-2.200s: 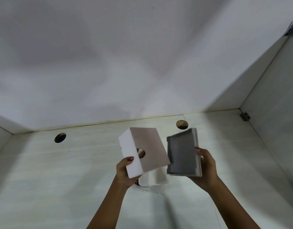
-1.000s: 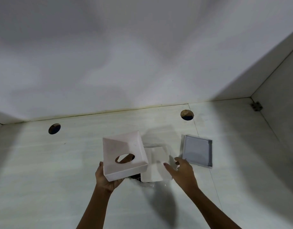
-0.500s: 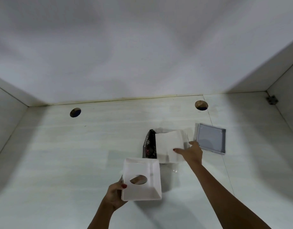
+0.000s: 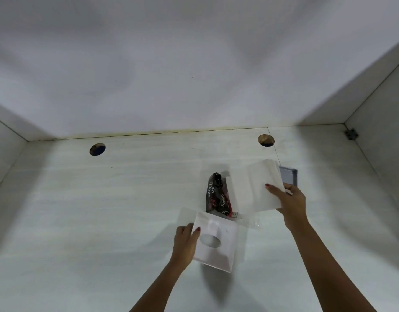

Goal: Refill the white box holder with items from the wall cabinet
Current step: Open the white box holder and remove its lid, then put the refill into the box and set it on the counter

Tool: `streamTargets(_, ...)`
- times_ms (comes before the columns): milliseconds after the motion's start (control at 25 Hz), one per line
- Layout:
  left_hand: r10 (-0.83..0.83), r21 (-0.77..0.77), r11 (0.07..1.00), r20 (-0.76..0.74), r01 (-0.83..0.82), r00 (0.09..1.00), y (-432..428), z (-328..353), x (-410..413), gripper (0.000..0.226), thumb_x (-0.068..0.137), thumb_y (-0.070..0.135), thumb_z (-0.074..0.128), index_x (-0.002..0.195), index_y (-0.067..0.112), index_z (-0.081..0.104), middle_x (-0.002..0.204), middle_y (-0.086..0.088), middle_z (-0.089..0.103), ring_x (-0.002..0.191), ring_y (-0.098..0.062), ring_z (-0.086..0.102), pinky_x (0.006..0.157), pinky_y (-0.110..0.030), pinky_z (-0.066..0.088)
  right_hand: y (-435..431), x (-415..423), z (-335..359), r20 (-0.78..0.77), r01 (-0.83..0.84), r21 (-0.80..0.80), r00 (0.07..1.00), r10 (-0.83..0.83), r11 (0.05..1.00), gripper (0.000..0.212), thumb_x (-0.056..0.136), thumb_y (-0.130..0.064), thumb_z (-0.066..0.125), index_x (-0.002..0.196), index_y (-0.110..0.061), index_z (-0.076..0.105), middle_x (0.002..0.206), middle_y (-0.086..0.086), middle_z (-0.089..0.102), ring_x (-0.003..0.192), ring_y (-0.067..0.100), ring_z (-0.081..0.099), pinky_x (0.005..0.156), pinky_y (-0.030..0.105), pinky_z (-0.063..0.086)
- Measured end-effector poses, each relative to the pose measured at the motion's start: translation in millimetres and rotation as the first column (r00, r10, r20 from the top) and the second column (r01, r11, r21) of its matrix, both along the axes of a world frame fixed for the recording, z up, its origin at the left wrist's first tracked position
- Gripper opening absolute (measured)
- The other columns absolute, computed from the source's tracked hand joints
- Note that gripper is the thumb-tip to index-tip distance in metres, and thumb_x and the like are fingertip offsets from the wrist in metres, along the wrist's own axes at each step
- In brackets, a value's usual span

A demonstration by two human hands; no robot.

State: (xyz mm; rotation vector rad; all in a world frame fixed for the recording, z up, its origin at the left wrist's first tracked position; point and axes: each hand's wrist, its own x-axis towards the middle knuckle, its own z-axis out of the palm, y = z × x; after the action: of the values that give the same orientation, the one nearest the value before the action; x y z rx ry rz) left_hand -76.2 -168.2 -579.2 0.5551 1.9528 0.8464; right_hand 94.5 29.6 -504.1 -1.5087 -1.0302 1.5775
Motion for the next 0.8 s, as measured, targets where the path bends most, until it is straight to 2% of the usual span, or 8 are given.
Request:
streamTargets(120, -0.052, -0.036, 0.998, -0.092, 0.049, 0.994, 6.2, 10.5, 12.3, 0.055, 0.086, 0.046, 0.044, 0.131, 0.015, 0.042, 0.130, -0.011, 0.042, 0.125, -0.027, 0.036, 0.108, -0.037, 0.031, -14.2, 8.8, 15.9, -0.234, -0.007, -0.122, 0.972, -0.022, 0.992, 0.020, 0.078, -0.009, 0.066, 0.097, -0.007, 0.058, 0.091, 0.003, 0.060, 0.085, 0.020, 0.058, 0.063, 0.029, 0.055)
streamTargets(240, 0.127, 0.192, 0.977, -0.170, -0.093, 0.977, 5.9, 21.9, 13.4, 0.052, 0.085, 0.035, 0.050, 0.130, 0.010, 0.044, 0.132, -0.009, 0.046, 0.127, -0.023, 0.038, 0.106, -0.030, 0.030, -44.0, 11.4, 14.6, -0.408, -0.149, -0.250, 0.912, 0.036, 0.957, 0.009, 0.074, -0.008, 0.064, 0.081, -0.010, 0.069, 0.084, 0.004, 0.071, 0.080, 0.019, 0.067, 0.063, 0.031, 0.057)
streamTargets(360, 0.361, 0.395, 0.844, 0.086, -0.364, 0.929, 3.5, 34.0, 19.6, 0.034, 0.092, 0.009, 0.049, 0.125, 0.010, 0.047, 0.126, -0.007, 0.052, 0.116, -0.017, 0.049, 0.089, -0.012, 0.044, -77.9, 14.1, 5.5, -0.448, -0.287, -0.290, 0.884, 0.136, 0.913, 0.012, 0.067, -0.009, 0.066, 0.076, -0.010, 0.074, 0.080, 0.004, 0.074, 0.074, 0.019, 0.070, 0.054, 0.027, 0.056)
streamTargets(440, 0.381, 0.383, 0.813, 0.220, -0.439, 0.898, 10.5, 42.1, 22.5, 0.027, 0.092, 0.006, 0.046, 0.118, 0.013, 0.052, 0.118, -0.008, 0.057, 0.108, -0.020, 0.054, 0.083, -0.015, 0.046, -84.6, 16.5, -1.1, -0.410, -0.282, -0.290, 0.900, 0.147, 0.915, 0.014, 0.079, -0.004, 0.060, 0.089, -0.009, 0.068, 0.090, 0.007, 0.070, 0.084, 0.023, 0.066, 0.057, 0.027, 0.056)
streamTargets(560, 0.342, 0.240, 0.826, 0.506, -0.510, 0.792, 30.0, 62.2, 27.4, 0.019, 0.093, 0.020, 0.044, 0.104, 0.012, 0.058, 0.094, -0.005, 0.063, 0.085, -0.017, 0.059, 0.075, -0.026, 0.046, -74.4, 17.9, -4.0, -0.408, -0.265, -0.265, 0.902, 0.141, 0.927, 0.014, 0.083, -0.004, 0.057, 0.094, -0.008, 0.064, 0.094, 0.007, 0.068, 0.088, 0.023, 0.063, 0.057, 0.027, 0.056)
streamTargets(640, 0.258, 0.153, 0.875, 0.654, -0.459, 0.711, 40.3, 72.5, 28.7, 0.029, 0.090, 0.040, 0.047, 0.099, 0.017, 0.062, 0.085, -0.001, 0.065, 0.074, -0.014, 0.062, 0.066, -0.027, 0.050, -69.5, 16.5, -4.2, -0.403, -0.299, -0.239, 0.896, 0.186, 0.924, 0.018, 0.081, -0.006, 0.060, 0.099, -0.007, 0.064, 0.097, 0.008, 0.067, 0.090, 0.024, 0.062, 0.058, 0.029, 0.056)
streamTargets(720, 0.135, 0.197, 0.904, 0.710, -0.380, 0.691, 47.3, 71.5, 30.7, 0.047, 0.081, 0.052, 0.053, 0.112, 0.019, 0.062, 0.101, -0.003, 0.071, 0.089, -0.020, 0.067, 0.077, -0.034, 0.055, -69.2, 13.5, -6.7, -0.372, -0.316, -0.209, 0.901, 0.224, 0.925, 0.029, 0.077, -0.009, 0.066, 0.105, -0.005, 0.063, 0.102, 0.010, 0.066, 0.092, 0.025, 0.062, 0.065, 0.032, 0.056)
streamTargets(800, 0.050, 0.275, 0.908, 0.678, -0.316, 0.733, 51.9, 66.1, 31.9, 0.060, 0.070, 0.049, 0.063, 0.121, 0.018, 0.057, 0.119, -0.007, 0.066, 0.108, -0.026, 0.063, 0.089, -0.040, 0.052, -69.5, 11.6, -8.8, -0.343, -0.293, -0.198, 0.915, 0.215, 0.935, 0.034, 0.077, -0.009, 0.066, 0.109, -0.003, 0.061, 0.103, 0.011, 0.066, 0.093, 0.027, 0.062, 0.073, 0.037, 0.054)
